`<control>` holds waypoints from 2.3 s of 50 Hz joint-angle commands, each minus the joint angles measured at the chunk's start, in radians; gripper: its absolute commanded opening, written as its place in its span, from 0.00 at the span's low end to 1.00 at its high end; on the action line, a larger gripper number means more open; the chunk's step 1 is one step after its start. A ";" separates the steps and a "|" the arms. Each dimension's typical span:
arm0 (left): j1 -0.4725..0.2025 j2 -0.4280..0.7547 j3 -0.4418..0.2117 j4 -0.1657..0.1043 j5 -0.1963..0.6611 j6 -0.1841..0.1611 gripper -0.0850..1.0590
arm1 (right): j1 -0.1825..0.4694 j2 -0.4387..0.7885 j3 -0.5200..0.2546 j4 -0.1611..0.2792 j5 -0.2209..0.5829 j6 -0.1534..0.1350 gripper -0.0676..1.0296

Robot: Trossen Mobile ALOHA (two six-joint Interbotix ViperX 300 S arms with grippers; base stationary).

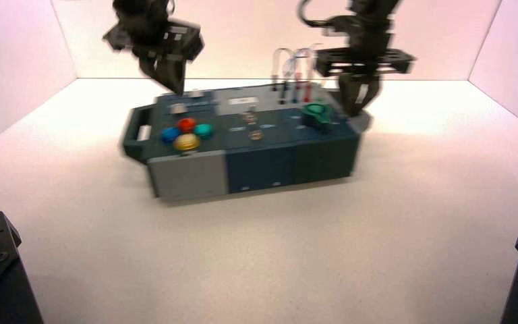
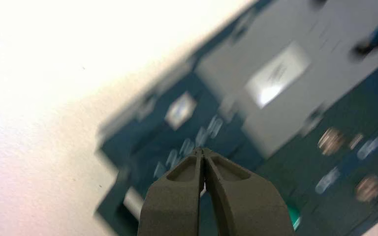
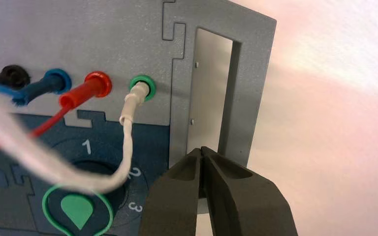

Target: Flip the top switch off with the right gripper.

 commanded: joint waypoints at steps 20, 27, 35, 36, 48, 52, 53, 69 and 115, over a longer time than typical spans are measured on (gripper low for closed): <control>0.003 -0.075 -0.048 0.009 0.023 0.006 0.05 | 0.069 -0.060 -0.031 -0.023 0.060 0.017 0.04; 0.003 -0.083 -0.054 0.009 0.037 0.006 0.05 | 0.069 -0.084 -0.034 -0.069 0.080 0.049 0.04; 0.003 -0.094 -0.064 0.012 0.048 0.008 0.05 | 0.067 -0.112 -0.044 -0.084 0.095 0.054 0.04; 0.003 -0.095 -0.066 0.012 0.052 0.008 0.05 | 0.067 -0.117 -0.046 -0.084 0.095 0.055 0.04; 0.009 -0.126 -0.064 0.025 0.084 0.012 0.05 | 0.067 -0.160 -0.052 -0.086 0.104 0.060 0.04; 0.012 -0.138 -0.061 0.032 0.097 0.012 0.05 | 0.067 -0.175 -0.052 -0.086 0.106 0.060 0.04; 0.014 -0.144 -0.061 0.035 0.109 0.012 0.05 | 0.067 -0.181 -0.052 -0.087 0.107 0.060 0.04; 0.017 -0.221 -0.014 0.048 0.166 0.011 0.05 | 0.074 -0.247 -0.003 -0.086 0.089 0.060 0.04; 0.017 -0.229 0.166 0.063 0.178 0.006 0.05 | 0.218 -0.282 0.058 -0.032 0.023 0.054 0.04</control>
